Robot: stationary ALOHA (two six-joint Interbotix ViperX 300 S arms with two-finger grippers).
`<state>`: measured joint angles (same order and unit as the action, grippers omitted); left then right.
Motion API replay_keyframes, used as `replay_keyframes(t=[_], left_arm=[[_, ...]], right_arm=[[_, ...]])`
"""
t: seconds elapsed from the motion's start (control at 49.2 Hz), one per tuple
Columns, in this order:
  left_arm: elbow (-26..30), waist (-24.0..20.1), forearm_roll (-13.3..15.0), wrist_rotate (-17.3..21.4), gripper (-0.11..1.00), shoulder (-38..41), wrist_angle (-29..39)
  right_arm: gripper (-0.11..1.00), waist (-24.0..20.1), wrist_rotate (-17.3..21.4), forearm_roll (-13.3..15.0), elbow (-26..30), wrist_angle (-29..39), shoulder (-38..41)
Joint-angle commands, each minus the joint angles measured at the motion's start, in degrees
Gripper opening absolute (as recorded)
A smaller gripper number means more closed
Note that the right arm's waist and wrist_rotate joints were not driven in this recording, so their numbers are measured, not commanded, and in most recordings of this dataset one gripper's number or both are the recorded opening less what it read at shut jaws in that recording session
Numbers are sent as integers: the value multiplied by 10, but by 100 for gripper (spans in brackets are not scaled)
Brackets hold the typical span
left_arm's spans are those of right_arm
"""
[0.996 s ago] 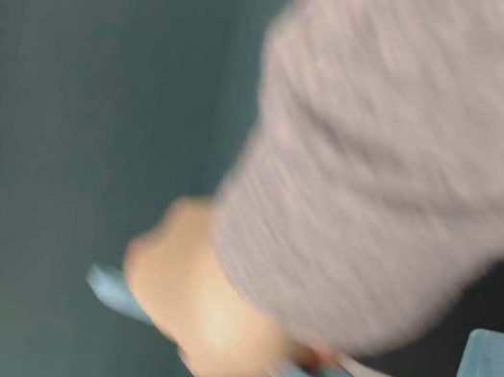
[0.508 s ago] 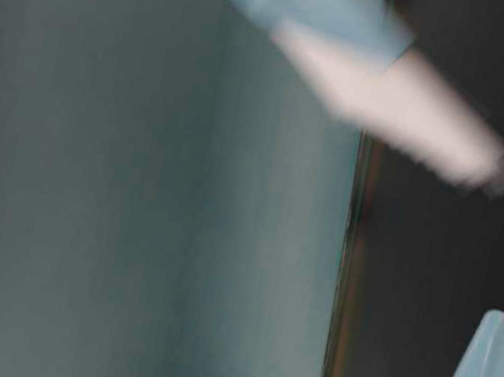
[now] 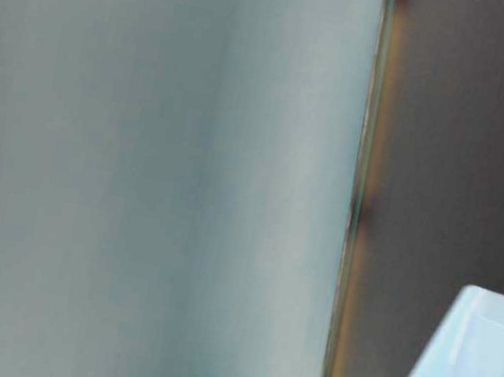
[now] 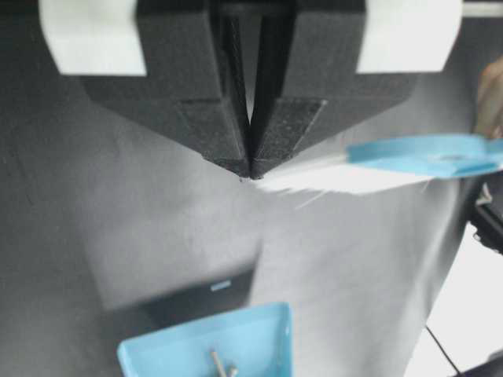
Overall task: Hold the dustpan with the left arm, while a human hand uses a hand brush to gather screws into the dustpan.
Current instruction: 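Keep the left gripper holding the dustpan as the brush withdraws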
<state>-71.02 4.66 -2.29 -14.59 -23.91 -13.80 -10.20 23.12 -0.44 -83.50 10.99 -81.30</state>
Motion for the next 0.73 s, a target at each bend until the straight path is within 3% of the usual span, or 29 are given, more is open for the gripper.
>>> replay_keyframes(t=[0.0, 0.711], left_arm=[[-1, -4, -2, 3, 32, -13, -29], [-49, -25, -2, 40, 32, -62, -201]], right_arm=[[-1, 0, 0, -1, 3, -4, 3], [-1, 0, 1, -1, 3, -4, 4]])
